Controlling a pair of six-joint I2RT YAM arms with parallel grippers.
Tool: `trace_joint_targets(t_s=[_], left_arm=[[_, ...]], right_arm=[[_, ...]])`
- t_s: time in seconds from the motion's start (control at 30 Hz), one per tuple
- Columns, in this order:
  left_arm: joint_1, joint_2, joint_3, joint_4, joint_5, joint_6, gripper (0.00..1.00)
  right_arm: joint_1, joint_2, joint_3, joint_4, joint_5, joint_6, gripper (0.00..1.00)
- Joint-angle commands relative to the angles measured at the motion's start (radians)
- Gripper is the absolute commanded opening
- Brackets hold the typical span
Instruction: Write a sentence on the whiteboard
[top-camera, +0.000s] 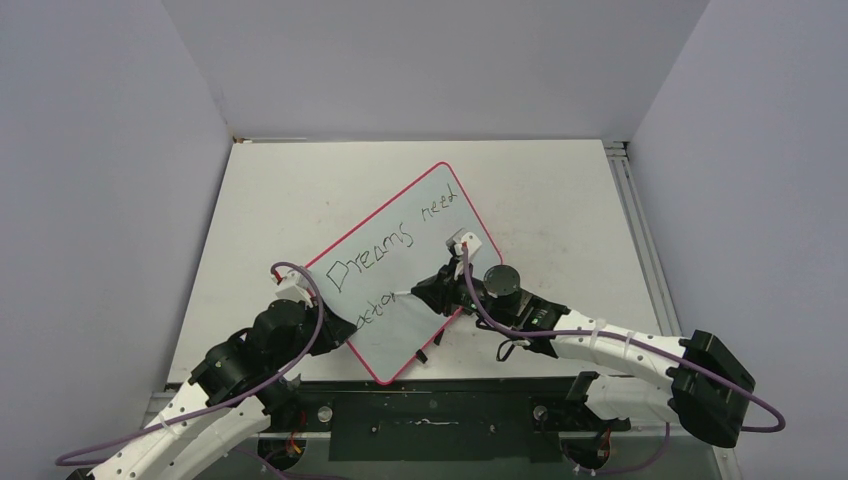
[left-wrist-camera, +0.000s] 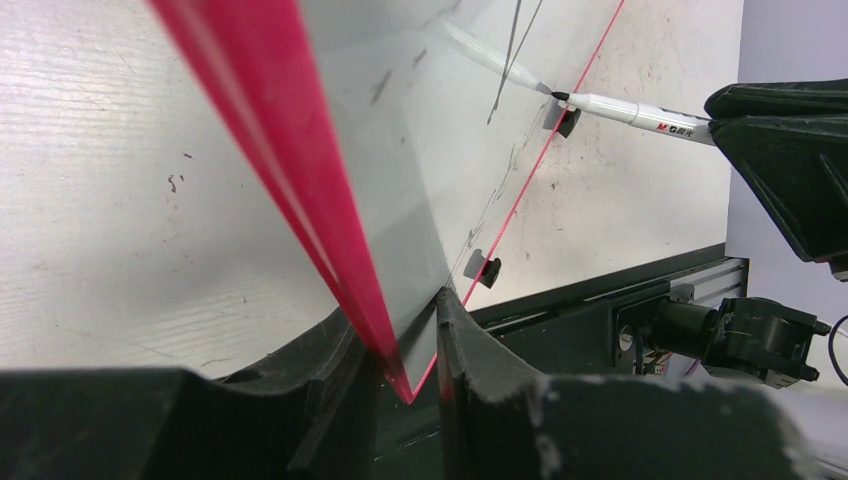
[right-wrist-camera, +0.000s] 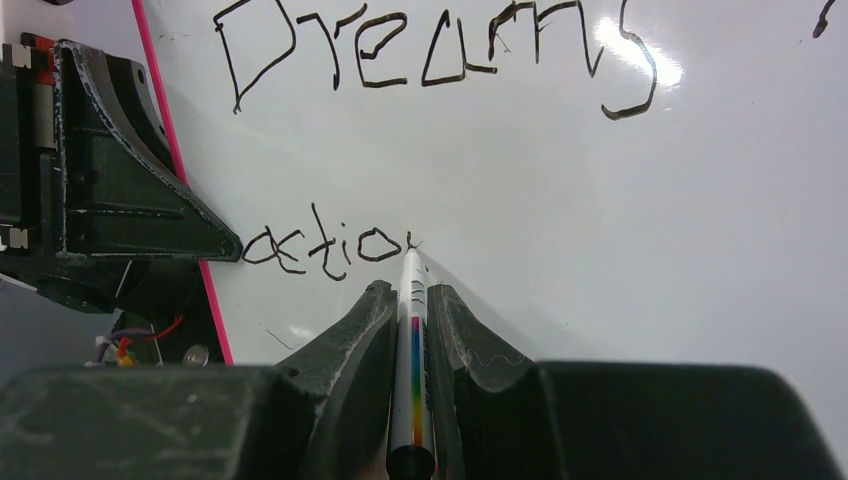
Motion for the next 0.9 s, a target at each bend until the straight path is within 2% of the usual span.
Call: trace_joint_targets(t_s=[0.0, 0.87], left_arm=[[0.004, 0.014, 0.022, 0.004, -0.023, 0.001, 0.18], [0.004, 0.012, 0.022, 0.003, -0.025, -0.001, 0.14]], right_arm=[[0.003, 0.012, -0.004, 0.081, 0.028, 0.0, 0.05], [-0.01, -0.01, -0.024, 0.027, 0.114, 0.001, 0.05]])
